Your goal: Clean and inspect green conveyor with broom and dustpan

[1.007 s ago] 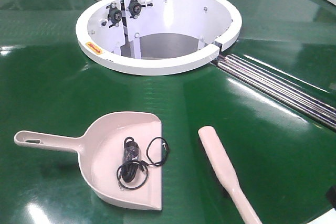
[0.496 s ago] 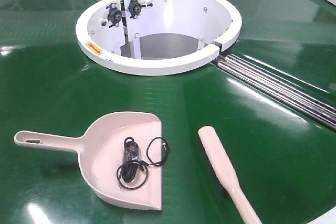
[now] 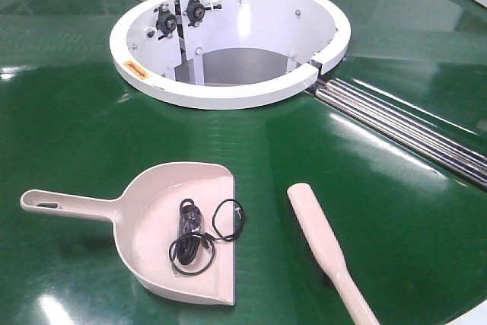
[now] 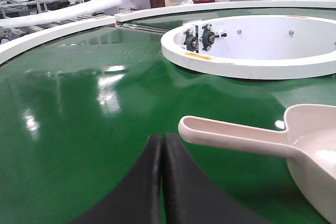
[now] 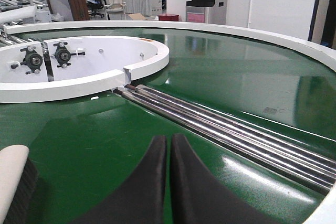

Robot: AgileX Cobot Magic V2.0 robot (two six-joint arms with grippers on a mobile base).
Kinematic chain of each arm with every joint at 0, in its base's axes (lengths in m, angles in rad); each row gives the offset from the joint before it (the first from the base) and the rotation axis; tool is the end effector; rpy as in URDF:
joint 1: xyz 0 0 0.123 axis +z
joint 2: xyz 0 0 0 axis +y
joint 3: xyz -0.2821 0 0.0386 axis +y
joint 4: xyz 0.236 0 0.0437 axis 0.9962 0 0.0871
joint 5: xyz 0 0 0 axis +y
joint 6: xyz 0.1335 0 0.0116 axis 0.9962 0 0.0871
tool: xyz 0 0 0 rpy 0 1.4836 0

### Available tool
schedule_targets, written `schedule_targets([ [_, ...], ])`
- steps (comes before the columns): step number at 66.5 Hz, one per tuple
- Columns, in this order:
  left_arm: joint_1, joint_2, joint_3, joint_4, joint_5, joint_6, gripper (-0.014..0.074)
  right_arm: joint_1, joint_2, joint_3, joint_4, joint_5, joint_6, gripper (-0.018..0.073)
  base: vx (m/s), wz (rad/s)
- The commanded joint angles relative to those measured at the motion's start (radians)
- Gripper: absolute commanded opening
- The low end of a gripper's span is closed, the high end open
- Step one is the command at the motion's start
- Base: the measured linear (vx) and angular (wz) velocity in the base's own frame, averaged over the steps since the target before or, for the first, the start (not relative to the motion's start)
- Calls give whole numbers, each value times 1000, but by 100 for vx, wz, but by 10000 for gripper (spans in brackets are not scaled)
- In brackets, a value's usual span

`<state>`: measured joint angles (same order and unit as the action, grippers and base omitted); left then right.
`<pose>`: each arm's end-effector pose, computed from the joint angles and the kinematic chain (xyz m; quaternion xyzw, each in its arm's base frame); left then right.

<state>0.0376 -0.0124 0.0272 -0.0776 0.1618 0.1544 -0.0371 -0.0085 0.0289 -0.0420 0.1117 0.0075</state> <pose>0.0875 0.0016 0.1863 0.0190 0.7376 0.0343 0.6741 0.0882 -0.0039 0.1920 0.0027 0.7228 -0.0263 0.6906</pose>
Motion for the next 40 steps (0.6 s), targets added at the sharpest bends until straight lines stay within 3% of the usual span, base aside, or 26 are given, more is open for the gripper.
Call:
schedule_targets([
  [1, 4, -15, 23, -2, -74, -10, -23, -6, -10, 13, -10, -79, -7, -5, 0, 0],
  [40, 4, -15, 23, -2, -74, -10, -23, -6, -10, 13, -10, -78, -7, -5, 0, 0],
])
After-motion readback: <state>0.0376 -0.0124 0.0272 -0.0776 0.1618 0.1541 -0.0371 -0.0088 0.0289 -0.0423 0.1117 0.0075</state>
